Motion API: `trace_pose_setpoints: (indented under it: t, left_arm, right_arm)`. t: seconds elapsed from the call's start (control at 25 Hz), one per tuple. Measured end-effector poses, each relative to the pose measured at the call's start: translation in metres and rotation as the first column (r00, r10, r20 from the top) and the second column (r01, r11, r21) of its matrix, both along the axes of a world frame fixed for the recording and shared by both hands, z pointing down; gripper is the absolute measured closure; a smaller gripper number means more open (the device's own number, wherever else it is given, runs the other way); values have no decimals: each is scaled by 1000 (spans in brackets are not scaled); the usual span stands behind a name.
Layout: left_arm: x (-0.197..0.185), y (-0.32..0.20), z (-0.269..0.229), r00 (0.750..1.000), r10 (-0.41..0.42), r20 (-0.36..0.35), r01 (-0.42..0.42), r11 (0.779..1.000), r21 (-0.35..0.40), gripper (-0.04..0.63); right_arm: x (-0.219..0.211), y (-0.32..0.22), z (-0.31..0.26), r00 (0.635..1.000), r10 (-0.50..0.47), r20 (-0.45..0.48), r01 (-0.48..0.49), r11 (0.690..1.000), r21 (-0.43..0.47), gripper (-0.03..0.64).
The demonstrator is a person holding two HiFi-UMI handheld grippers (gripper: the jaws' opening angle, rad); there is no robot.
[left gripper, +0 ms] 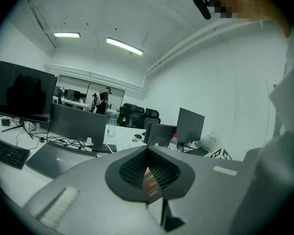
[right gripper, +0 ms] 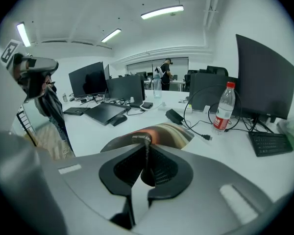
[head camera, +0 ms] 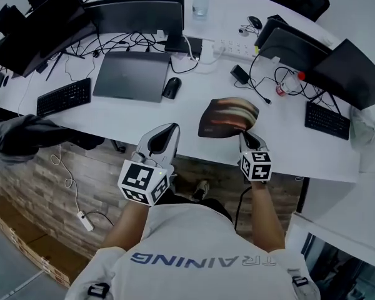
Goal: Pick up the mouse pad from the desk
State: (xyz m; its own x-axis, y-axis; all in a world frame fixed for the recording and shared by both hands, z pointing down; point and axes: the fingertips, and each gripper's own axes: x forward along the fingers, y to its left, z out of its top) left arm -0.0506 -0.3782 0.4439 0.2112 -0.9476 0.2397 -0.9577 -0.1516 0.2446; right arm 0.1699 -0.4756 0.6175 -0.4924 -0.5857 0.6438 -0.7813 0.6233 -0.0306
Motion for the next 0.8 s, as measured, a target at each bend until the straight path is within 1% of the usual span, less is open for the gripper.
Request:
trace_pose_setpoints:
  t: [0.12,0.2,0.36,0.48,0.6,0.8]
  left_arm:
    - [-4,-3,-12,1000,8,5,-8,1000,26,595]
    - [-5,-5,-21,1000,15,8,-16,999,43,595]
    - [-3,-7,-42,999,39,20,-40,995,93,595]
    - [-3,-10,-56,998,53,26,-56,991,123,595]
    - [-3,-14,-69,998,64,25,-67,987,146,595]
    - [2,-20,-86,996,91,14,-92,980,179,595]
  right_arm:
    - [-3,-3,-31,999,28,44,-30,999,35,571]
    - [-8,-3,-53,996,30,79,-36,997,67,569]
    - [-13,0,-108,990,14,139,-38,986,164,569]
    - [-12,1,-154,982,11,190,-57,969,240,569]
    - [-10,4,-199,973,2,232,-77,946,315,569]
    - [-9,12,-261,956,-31,292,-94,910,405,569]
